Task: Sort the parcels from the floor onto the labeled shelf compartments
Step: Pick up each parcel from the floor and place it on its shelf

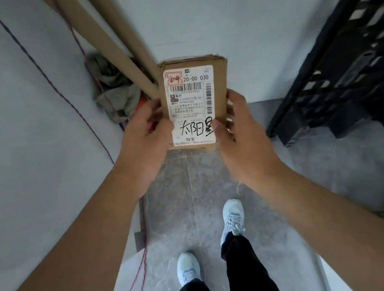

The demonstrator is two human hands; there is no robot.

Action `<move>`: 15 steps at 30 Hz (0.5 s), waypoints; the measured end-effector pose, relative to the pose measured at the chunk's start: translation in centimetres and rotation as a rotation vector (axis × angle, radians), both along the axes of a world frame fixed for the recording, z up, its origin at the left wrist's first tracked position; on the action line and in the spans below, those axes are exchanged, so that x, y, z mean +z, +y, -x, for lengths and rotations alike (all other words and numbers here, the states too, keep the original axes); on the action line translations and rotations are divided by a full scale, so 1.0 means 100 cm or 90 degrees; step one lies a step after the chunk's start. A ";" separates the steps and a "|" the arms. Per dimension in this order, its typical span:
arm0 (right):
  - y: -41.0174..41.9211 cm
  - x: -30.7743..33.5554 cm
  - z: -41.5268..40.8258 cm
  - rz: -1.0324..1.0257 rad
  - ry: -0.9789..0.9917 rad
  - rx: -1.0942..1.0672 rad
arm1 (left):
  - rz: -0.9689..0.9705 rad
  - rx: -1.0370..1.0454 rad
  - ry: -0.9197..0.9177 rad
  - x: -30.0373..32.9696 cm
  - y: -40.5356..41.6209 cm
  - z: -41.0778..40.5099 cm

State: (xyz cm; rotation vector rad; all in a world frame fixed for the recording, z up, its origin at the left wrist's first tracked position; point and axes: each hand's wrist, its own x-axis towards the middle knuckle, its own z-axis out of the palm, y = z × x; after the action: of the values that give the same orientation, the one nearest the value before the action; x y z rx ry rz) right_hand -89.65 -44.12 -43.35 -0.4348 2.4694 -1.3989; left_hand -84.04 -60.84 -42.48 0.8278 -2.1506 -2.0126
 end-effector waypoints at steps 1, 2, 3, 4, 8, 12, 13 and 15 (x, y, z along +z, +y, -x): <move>0.006 0.019 -0.008 0.007 0.011 -0.009 | 0.009 -0.017 0.007 0.019 0.004 -0.007; 0.012 0.039 -0.015 0.018 0.023 -0.019 | 0.017 -0.030 0.015 0.038 0.009 -0.014; 0.018 0.058 -0.023 0.026 0.037 -0.028 | 0.028 -0.042 0.023 0.057 0.013 -0.020; 0.025 0.077 -0.030 0.031 0.052 -0.034 | 0.035 -0.052 0.036 0.075 0.019 -0.026; 0.058 0.151 -0.059 0.046 0.090 -0.050 | 0.047 -0.070 0.088 0.149 0.047 -0.045; 0.099 0.221 -0.083 0.057 0.152 -0.072 | 0.087 -0.107 0.143 0.215 0.083 -0.064; 0.110 0.236 -0.089 0.059 0.170 -0.072 | 0.103 -0.117 0.159 0.230 0.093 -0.069; 0.135 0.265 -0.100 0.062 0.210 -0.071 | 0.122 -0.134 0.195 0.259 0.113 -0.080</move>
State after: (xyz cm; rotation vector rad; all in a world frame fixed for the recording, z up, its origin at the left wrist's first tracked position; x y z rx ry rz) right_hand -79.63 -30.65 -16.82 -0.6003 2.7276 -1.6096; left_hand -76.05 -49.50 -16.58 0.2568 -2.2756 -1.8340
